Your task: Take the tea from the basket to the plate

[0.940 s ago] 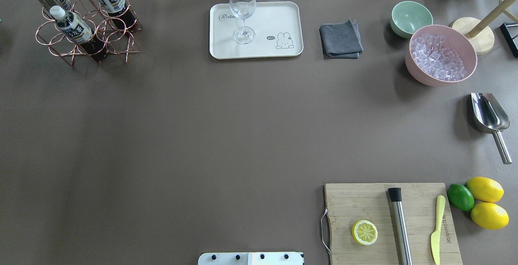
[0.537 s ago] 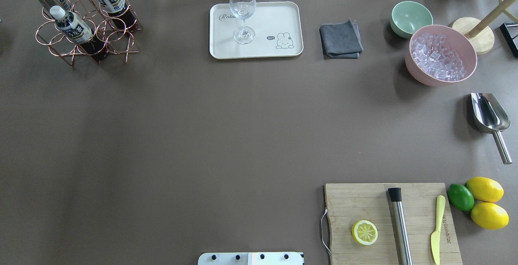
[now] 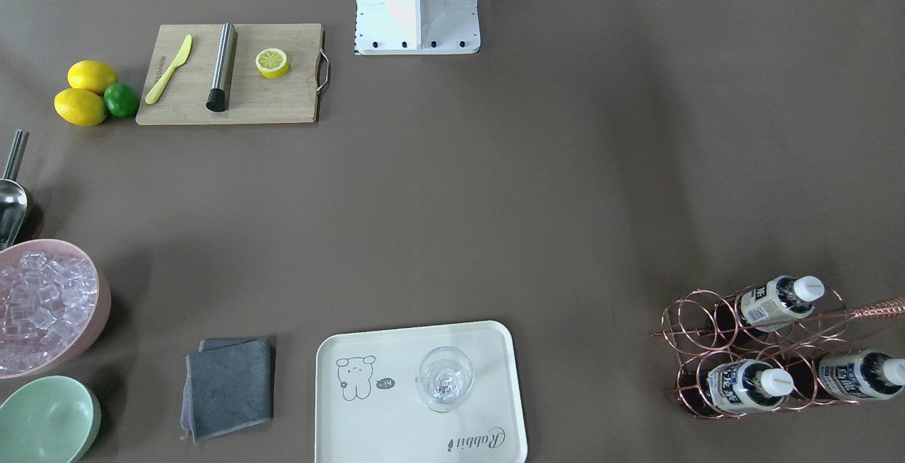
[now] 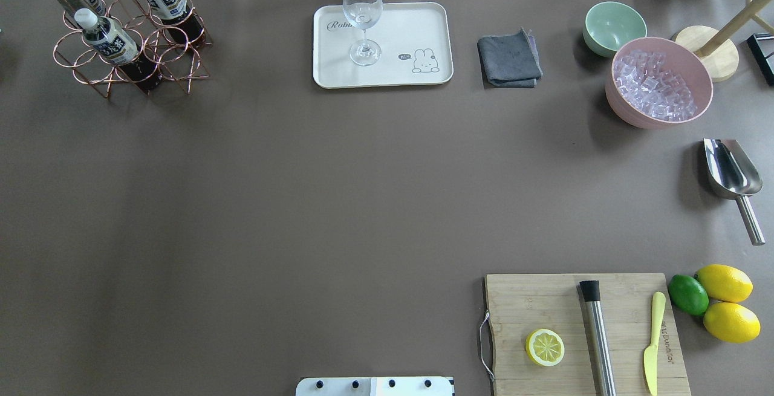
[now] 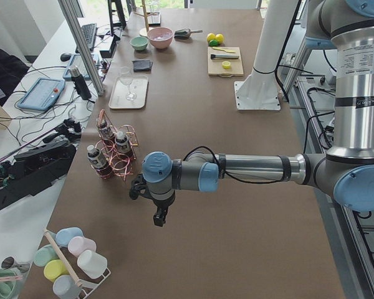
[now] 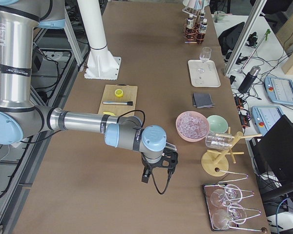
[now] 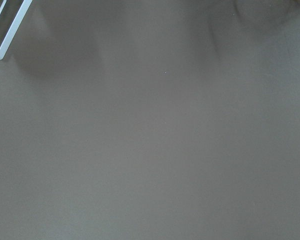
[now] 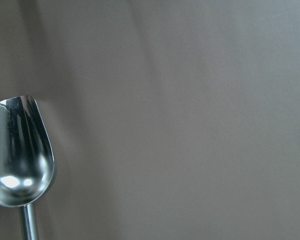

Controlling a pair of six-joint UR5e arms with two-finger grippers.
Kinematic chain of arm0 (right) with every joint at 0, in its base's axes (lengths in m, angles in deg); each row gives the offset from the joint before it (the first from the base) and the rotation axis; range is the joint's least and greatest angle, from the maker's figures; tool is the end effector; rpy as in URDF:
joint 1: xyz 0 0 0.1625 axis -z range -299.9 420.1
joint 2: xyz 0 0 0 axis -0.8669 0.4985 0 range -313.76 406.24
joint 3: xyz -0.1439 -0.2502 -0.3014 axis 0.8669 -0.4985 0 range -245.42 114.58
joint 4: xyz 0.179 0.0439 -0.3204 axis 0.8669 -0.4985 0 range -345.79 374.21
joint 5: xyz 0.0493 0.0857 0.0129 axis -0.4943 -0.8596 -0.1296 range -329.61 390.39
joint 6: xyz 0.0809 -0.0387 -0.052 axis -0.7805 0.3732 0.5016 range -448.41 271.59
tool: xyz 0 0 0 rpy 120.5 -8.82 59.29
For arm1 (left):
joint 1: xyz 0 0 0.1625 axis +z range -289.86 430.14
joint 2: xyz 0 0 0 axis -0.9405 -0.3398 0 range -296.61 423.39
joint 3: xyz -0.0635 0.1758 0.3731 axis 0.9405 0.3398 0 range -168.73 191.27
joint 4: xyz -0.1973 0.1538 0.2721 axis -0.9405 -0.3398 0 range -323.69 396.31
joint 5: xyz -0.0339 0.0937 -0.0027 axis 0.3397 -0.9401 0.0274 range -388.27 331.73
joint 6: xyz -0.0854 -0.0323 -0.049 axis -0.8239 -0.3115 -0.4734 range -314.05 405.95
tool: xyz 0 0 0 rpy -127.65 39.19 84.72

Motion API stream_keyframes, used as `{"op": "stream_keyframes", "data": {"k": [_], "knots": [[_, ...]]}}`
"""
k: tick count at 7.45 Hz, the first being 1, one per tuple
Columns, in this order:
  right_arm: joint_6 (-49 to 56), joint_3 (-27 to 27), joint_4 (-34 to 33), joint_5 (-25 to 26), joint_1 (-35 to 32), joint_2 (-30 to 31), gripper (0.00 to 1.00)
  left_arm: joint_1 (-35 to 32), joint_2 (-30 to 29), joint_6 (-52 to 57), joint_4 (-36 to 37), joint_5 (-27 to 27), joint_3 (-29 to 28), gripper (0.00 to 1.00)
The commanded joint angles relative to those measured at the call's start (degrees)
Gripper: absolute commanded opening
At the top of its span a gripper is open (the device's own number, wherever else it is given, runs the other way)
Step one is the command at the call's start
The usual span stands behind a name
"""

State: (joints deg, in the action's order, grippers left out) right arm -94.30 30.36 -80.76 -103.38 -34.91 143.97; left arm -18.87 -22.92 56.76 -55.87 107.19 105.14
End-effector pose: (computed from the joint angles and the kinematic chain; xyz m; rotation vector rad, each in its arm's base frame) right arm 0.0944 -0.3715 0.6741 -0.1211 -0.7636 0.2268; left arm -0.0522 -0.4214 0.6464 0.1070 0.7886 0.2115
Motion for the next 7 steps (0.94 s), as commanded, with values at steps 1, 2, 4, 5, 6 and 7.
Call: {"op": "stream_keyframes", "data": {"k": [1, 2, 4, 5, 6, 7], "knots": [[0.0, 0.02, -0.04, 0.0, 0.0, 0.1, 1.0, 0.06, -0.01, 0.08, -0.11, 0.06, -0.09, 0.98], [0.0, -0.24, 0.05, 0.0, 0.0, 0.1, 1.0, 0.06, -0.01, -0.01, -0.11, 0.06, -0.09, 0.98], [0.0, -0.33, 0.05, 0.0, 0.0, 0.18, 1.0, -0.03, 0.08, -0.01, -0.11, 0.06, -0.18, 0.98], [0.0, -0.41, 0.05, 0.0, 0.0, 0.19, 1.0, -0.03, 0.08, 0.08, -0.11, 0.06, -0.26, 0.98], [0.0, -0.5, -0.04, 0.0, 0.0, 0.19, 1.0, -0.03, 0.08, 0.08, -0.11, 0.06, -0.27, 0.98], [0.0, -0.59, -0.04, 0.0, 0.0, 0.19, 1.0, -0.03, 0.08, 0.08, -0.19, 0.06, -0.27, 0.98]]}}
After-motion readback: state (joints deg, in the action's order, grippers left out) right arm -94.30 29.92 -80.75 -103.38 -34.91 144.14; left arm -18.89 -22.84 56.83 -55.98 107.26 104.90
